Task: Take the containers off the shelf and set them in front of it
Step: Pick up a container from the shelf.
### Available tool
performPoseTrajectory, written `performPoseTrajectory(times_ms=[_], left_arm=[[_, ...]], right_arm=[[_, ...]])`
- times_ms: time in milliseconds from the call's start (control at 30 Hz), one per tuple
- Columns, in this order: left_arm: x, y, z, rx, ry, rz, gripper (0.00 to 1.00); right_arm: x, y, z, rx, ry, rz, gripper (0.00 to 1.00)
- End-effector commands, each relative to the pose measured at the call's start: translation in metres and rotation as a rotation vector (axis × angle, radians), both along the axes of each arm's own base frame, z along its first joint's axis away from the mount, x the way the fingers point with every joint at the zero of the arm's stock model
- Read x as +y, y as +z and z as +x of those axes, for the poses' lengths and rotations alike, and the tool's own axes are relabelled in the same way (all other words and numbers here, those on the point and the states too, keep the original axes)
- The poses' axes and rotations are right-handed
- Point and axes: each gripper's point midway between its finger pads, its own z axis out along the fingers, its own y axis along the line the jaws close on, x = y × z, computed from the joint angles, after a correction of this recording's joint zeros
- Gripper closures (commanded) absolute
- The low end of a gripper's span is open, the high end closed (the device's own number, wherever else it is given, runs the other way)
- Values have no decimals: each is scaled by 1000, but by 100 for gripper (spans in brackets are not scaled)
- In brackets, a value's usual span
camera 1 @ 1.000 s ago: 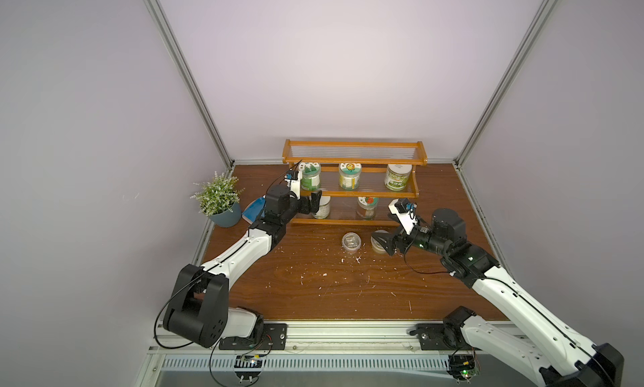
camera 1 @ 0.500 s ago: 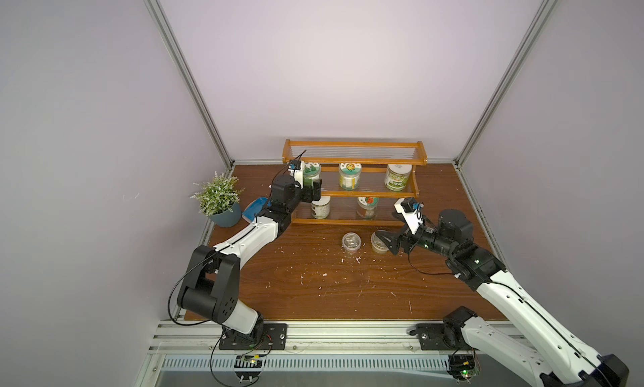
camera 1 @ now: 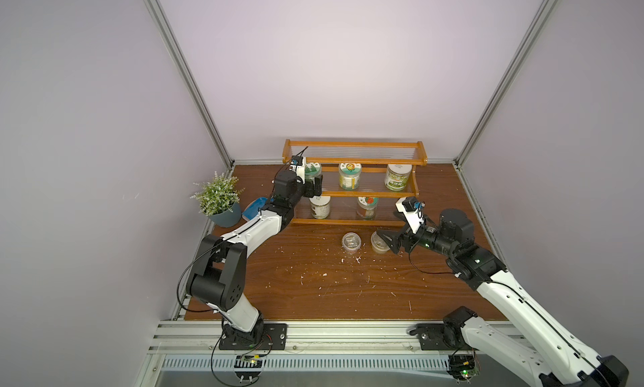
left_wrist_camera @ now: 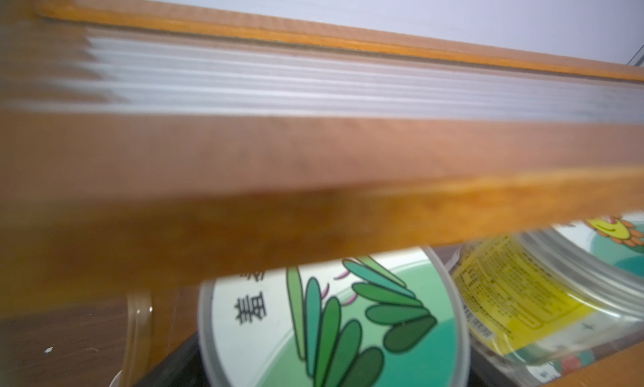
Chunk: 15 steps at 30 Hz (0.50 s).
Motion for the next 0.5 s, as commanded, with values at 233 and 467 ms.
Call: performPoseTrajectory(times_ms=[233,467], left_arm=[[4,24,5,-84,-14,0,14],[4,32,1,-101,-22,7,16]], right_arm=[[1,11,1,-30,18,26,1],[1,8,4,-28,14,27,1]])
